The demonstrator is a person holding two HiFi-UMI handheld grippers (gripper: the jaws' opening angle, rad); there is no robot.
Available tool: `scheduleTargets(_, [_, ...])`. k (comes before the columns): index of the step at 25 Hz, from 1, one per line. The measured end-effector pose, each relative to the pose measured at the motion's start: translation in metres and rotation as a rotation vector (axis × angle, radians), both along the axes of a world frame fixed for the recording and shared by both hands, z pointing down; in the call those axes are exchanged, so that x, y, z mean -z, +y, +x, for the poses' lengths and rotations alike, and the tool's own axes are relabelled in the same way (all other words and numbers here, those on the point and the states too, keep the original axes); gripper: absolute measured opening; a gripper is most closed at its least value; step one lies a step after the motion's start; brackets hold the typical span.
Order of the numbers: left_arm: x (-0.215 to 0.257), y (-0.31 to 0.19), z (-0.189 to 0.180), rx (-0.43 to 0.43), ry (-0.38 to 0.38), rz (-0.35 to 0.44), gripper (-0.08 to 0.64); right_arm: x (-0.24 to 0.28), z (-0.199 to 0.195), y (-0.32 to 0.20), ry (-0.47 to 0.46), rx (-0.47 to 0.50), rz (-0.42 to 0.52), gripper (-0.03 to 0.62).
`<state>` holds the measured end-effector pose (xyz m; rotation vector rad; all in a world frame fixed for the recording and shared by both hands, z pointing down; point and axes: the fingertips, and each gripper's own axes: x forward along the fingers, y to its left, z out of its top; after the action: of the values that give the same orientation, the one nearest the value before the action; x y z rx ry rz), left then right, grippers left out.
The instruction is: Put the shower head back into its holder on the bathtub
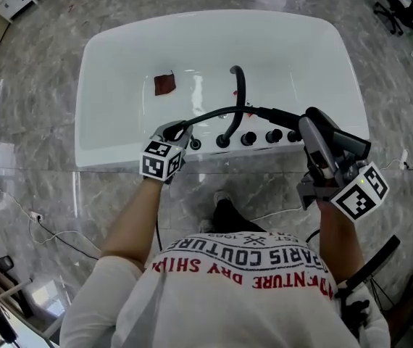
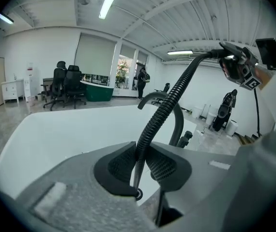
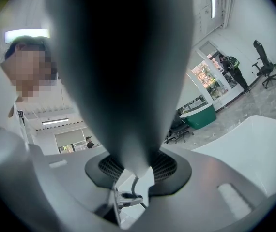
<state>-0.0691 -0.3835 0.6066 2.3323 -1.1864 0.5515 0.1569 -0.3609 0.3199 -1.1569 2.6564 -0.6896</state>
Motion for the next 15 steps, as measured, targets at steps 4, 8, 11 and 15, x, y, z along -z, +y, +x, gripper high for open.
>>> scheduleTargets(4, [-0.033, 0.012, 0.006, 0.005, 0.002, -0.059, 0.067, -0.012, -0.014, 0.001, 0.002, 0.052, -0.020, 0.134])
scheduleTargets(8, [-0.060, 0.024, 0.008, 0.005, 0.000, -0.119, 0.069, -0.018, -0.030, 0.001, 0.026, 0.098, -0.024, 0.133])
scheduleTargets(11, [-0.072, 0.033, 0.006, -0.003, -0.006, -0.150, 0.069, -0.018, -0.041, 0.000, 0.048, 0.126, -0.016, 0.133])
scheduleTargets(15, [-0.086, 0.045, 0.010, -0.026, -0.009, -0.200, 0.132, -0.016, -0.053, -0.005, 0.045, 0.157, -0.009, 0.133])
